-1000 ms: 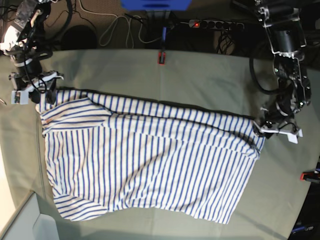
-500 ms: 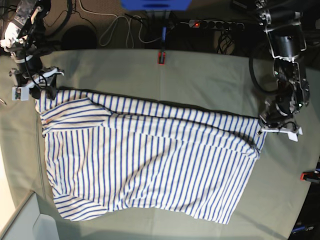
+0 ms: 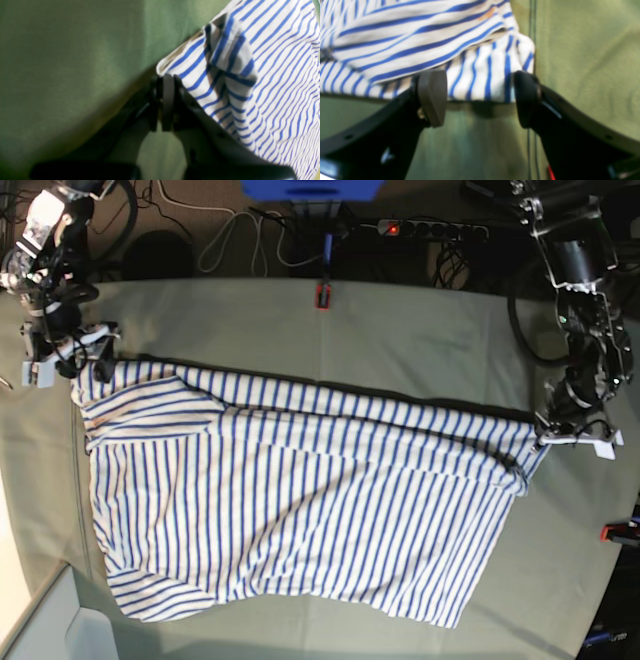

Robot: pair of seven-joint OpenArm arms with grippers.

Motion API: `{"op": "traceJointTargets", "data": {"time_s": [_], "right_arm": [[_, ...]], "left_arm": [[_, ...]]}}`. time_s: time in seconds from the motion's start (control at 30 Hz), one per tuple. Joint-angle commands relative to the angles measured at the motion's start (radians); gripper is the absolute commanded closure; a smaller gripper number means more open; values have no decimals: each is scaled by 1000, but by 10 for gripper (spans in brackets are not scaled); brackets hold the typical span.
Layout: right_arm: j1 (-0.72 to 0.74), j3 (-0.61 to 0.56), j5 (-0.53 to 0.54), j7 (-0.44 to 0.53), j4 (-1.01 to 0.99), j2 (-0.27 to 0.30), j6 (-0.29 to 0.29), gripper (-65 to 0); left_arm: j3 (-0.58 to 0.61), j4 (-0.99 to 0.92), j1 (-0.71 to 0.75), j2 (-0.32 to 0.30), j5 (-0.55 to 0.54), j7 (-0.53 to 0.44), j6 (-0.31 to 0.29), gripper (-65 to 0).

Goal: Layout the t-shirt on the table in an organized manner, then fold the t-shirt properly
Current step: 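Lift and stretch the shirt edge taut, then lay it flat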

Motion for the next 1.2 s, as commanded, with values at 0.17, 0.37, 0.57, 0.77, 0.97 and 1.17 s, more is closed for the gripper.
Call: {"op": "traceJointTargets", "data": {"time_s": [0.17,0.37,0.57,0.77,0.97,1.17], "right_arm": [[46,73,11,20,-65,41,18,-422],[38,65,11,20,-68,39,18,-418],[34,37,11,20,-104,39,18,-125],[-12,48,14,20,-11,39,18,0],[-61,59,15,15,219,36,18,0],[-38,48,12,14,321,47,18,0]], "left_arm": [[-8,17,-16,-18,-4,-19,-3,-1],[-8,17,-15,-15,-4,-19,-3,-1],[-8,29,2,-15,-4,-1,-1,-1],[-117,155,30,-13,-47,168,-1,-1],[-199,276,46,-18,-101,280,1,-1],[-202,328,7,-18,-98,314,7,-1]]}}
